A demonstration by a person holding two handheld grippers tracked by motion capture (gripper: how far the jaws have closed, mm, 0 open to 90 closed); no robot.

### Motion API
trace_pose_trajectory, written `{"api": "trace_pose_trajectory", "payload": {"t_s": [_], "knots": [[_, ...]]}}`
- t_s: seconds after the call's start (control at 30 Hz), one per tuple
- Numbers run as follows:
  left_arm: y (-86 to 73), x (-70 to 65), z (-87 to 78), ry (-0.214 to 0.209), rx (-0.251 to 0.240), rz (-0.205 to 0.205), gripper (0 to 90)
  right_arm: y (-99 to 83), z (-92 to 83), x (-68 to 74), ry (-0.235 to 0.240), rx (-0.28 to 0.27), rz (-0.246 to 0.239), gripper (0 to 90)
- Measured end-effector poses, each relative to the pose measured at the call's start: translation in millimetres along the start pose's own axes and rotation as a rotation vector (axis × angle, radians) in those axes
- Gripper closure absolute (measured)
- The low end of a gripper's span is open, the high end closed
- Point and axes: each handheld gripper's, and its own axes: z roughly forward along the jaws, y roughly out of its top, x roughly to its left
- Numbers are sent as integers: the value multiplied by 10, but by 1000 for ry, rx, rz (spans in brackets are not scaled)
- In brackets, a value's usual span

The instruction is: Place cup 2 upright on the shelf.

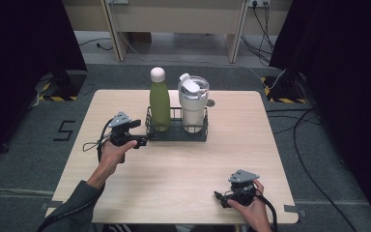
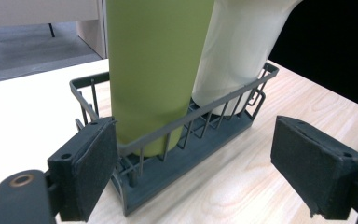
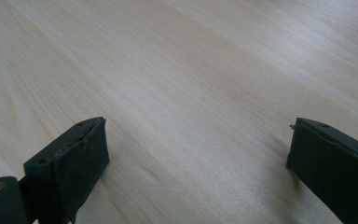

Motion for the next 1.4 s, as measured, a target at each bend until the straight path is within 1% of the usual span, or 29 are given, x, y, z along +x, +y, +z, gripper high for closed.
{"api": "trace_pose_trajectory", "payload": {"t_s": [0.13, 0.4, 0.67, 0.87, 1.13, 1.23, 1.4], "knots": [[-23, -9, -42, -4, -2, 0, 147, 1, 1, -2, 0, -1, -3, 54], [-53, -7, -75, -7, -2, -2, 147, 1, 2, -2, 1, 0, -3, 53], [-124, 49, -145, -2, -5, -17, 147, 3, 5, -4, 0, -1, -7, 51], [-180, 67, -186, -9, -5, -26, 146, 3, 6, -4, 0, -1, -7, 50], [-262, 53, -221, -24, -1, -29, 146, 3, 6, -4, 0, -1, -8, 50], [-303, 40, -243, -32, 1, -42, 147, 3, 6, -4, 0, -1, -8, 50], [-343, -6, -272, -44, 14, -27, 146, 4, 6, -4, -1, -1, -8, 50]]}}
